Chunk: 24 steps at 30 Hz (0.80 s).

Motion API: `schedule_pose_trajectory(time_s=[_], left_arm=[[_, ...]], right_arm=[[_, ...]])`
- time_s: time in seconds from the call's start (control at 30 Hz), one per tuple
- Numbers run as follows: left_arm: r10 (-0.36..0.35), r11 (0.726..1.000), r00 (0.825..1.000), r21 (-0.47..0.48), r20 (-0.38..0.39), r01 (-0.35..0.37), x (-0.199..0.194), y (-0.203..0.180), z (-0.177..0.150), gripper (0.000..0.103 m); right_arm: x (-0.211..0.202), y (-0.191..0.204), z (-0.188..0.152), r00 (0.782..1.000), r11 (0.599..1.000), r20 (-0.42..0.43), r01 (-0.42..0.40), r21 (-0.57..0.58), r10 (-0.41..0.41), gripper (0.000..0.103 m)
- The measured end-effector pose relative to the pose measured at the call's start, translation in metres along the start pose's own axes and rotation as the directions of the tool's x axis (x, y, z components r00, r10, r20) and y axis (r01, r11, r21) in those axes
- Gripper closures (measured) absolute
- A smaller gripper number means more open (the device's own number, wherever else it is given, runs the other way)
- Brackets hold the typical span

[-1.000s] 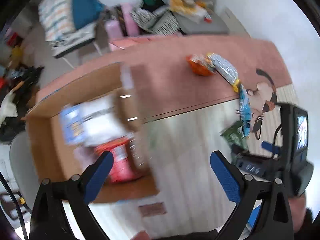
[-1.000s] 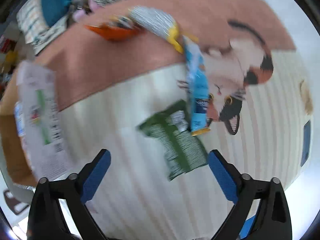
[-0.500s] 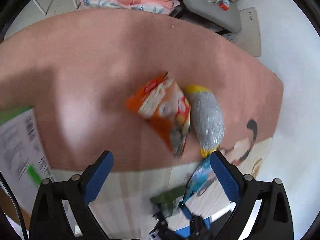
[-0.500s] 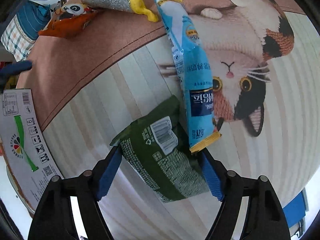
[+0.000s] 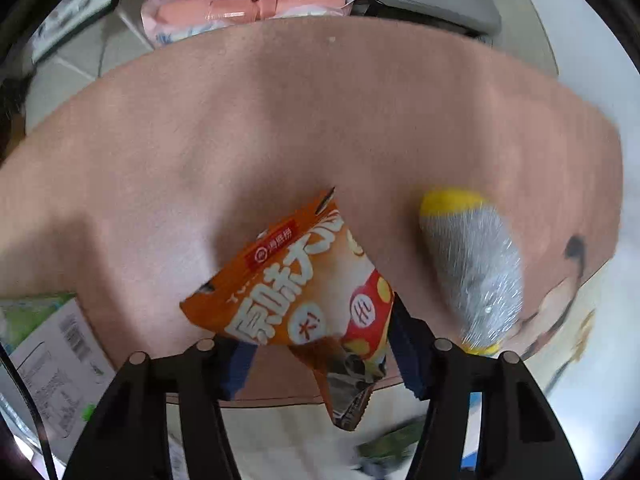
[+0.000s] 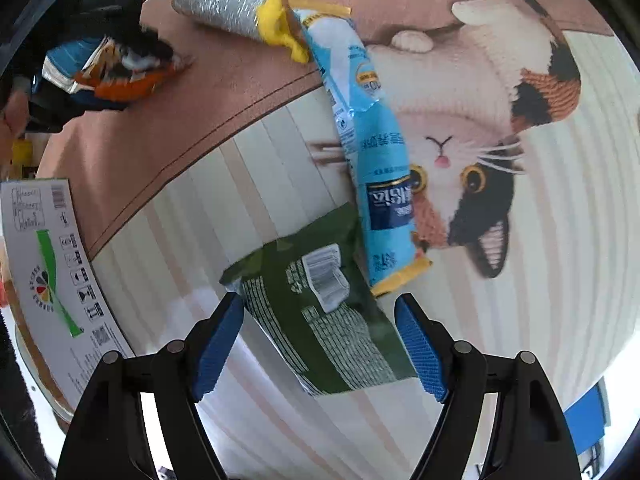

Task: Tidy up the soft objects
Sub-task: 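Grasp the orange chip bag with the left tool while the right grasps the green bag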

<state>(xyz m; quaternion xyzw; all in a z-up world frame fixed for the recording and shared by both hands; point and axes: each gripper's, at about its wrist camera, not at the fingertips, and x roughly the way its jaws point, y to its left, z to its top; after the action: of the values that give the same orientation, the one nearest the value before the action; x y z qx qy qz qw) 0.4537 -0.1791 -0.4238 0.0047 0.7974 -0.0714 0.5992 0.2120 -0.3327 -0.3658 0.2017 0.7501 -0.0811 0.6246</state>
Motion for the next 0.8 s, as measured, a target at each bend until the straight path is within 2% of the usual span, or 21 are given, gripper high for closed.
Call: schedule_pose_trajectory(time_s=[0.1,0.2,0.37,0.47,0.63,0.8], left_arm=[[0.047,0.998,0.999,0.05,0.018,-0.048,0.002,0.003,-0.027,0.047],[0.073,0.991,0.997,0.111,0.013,-0.074,0.009,0.009,-0.069,0.047],[0.076,0.985,0.997,0.159,-0.01,-0.073,0.025,0.016,-0.112,0.047],[0.048,0.991,0.999,0.127,0.005,-0.048,0.026,0.019,-0.116,0.047],[0.023,0.995,0.999,0.095,0.049,-0.027,0.018,0.028,-0.127,0.052],[0.004,0.993,0.995,0.118,0.101,-0.016,0.002,0.033,-0.154,0.053]], right_arm=[[-0.001,-0.002,-0.006,1.0,1.0,-0.015,0.013,-0.023,-0.013,0.023],[0.005,-0.006,-0.014,0.999,0.998,-0.026,0.044,-0.038,-0.045,0.023],[0.025,-0.008,-0.022,0.996,0.997,-0.053,0.068,-0.033,-0.069,0.024],[0.021,0.0,-0.029,0.992,0.991,-0.009,0.121,-0.051,-0.122,0.039],[0.012,0.015,-0.043,0.991,0.989,0.019,0.136,-0.058,-0.135,0.059],[-0.015,0.025,-0.053,0.992,0.992,0.055,0.113,-0.061,-0.109,0.062]])
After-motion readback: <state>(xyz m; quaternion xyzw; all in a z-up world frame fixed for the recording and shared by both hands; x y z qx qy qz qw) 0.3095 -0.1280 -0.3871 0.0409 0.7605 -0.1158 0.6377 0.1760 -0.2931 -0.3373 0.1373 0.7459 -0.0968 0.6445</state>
